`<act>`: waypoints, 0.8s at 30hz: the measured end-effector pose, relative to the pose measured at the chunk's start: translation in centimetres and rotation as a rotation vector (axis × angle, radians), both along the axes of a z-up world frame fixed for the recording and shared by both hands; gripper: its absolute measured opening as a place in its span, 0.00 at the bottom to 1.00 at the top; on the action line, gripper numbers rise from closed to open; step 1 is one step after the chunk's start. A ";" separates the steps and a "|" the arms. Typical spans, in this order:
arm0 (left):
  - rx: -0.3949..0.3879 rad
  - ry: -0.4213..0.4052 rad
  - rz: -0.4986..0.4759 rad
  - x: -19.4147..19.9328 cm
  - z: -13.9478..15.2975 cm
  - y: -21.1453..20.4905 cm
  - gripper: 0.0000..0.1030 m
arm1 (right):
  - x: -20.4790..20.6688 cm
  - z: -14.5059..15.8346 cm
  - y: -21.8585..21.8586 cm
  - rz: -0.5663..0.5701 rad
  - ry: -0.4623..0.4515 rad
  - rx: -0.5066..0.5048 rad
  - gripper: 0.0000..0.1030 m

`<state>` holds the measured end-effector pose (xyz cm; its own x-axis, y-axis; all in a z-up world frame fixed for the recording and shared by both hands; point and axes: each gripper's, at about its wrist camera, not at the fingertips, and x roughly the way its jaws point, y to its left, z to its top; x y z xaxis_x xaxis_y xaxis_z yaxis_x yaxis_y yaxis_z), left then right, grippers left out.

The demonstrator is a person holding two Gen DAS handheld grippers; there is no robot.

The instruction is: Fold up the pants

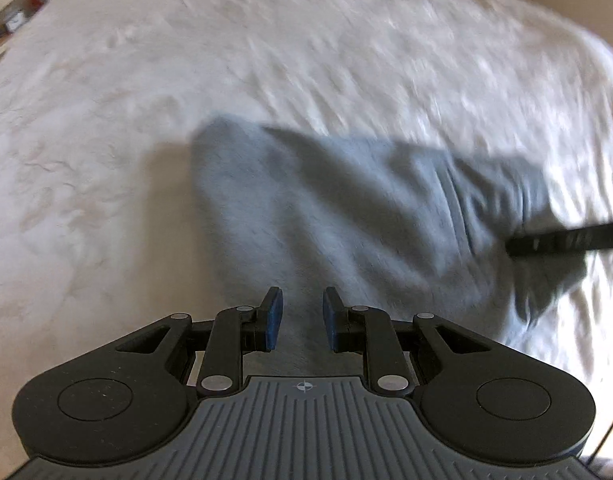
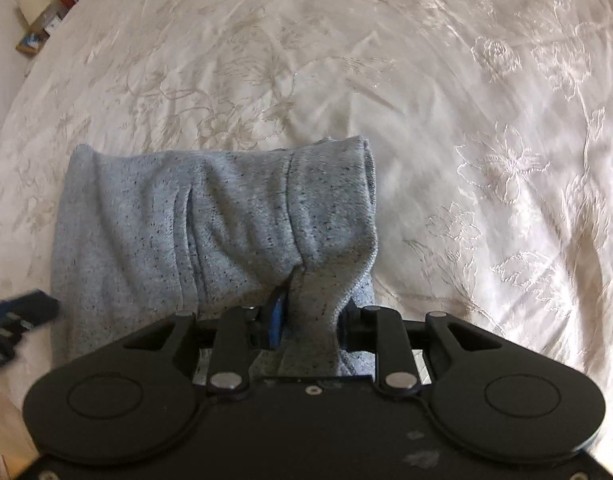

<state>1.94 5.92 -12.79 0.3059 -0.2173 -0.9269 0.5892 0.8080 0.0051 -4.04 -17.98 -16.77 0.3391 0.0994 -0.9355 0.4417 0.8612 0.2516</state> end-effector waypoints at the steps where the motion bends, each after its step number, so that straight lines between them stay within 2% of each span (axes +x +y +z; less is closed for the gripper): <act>1: 0.026 0.013 -0.009 -0.3 -0.8 -0.4 0.21 | -0.1 -0.1 -0.1 0.000 -0.005 0.004 0.28; 3: 0.089 0.029 -0.036 -1.2 -2.4 -0.8 0.21 | -0.4 -0.2 -0.2 -0.001 -0.011 0.010 0.32; 4: 0.120 0.025 -0.058 -1.7 -3.1 -0.9 0.21 | -0.6 -0.3 -0.4 0.000 -0.018 0.018 0.37; 5: 0.139 0.003 -0.078 -2.3 -3.5 -0.9 0.21 | -0.8 -0.3 -0.6 -0.001 -0.021 0.022 0.47; 7: 0.156 -0.039 -0.101 -3.2 -3.7 -0.9 0.21 | -1.2 -0.2 -1.0 0.002 -0.019 0.013 0.55; 11: 0.151 -0.046 -0.059 -3.4 -3.4 -0.7 0.21 | -1.8 0.5 -1.7 0.028 -0.061 -0.004 0.56; 15: 0.117 -0.019 0.030 -3.1 -3.2 0.2 0.21 | -2.2 2.9 -2.2 0.055 -0.184 -0.071 0.57; 16: 0.111 -0.015 0.047 -2.8 -3.1 0.4 0.21 | -2.0 3.2 -2.5 0.058 -0.204 -0.077 0.56; 18: 0.102 -0.013 0.075 -2.8 -3.2 0.6 0.21 | -1.1 3.1 -2.9 0.088 -0.214 -0.076 0.43; 19: 0.099 -0.014 0.084 -2.8 -3.3 0.6 0.21 | -0.3 2.6 -3.1 0.112 -0.206 -0.069 0.28; 20: 0.096 -0.015 0.092 -2.9 -3.1 0.9 0.21 | 0.5 2.1 -3.3 0.139 -0.195 -0.058 0.25; 24: 0.084 -0.017 0.118 -2.6 -3.4 0.5 0.22 | 3.5 -0.2 -3.5 0.191 -0.150 -0.096 0.26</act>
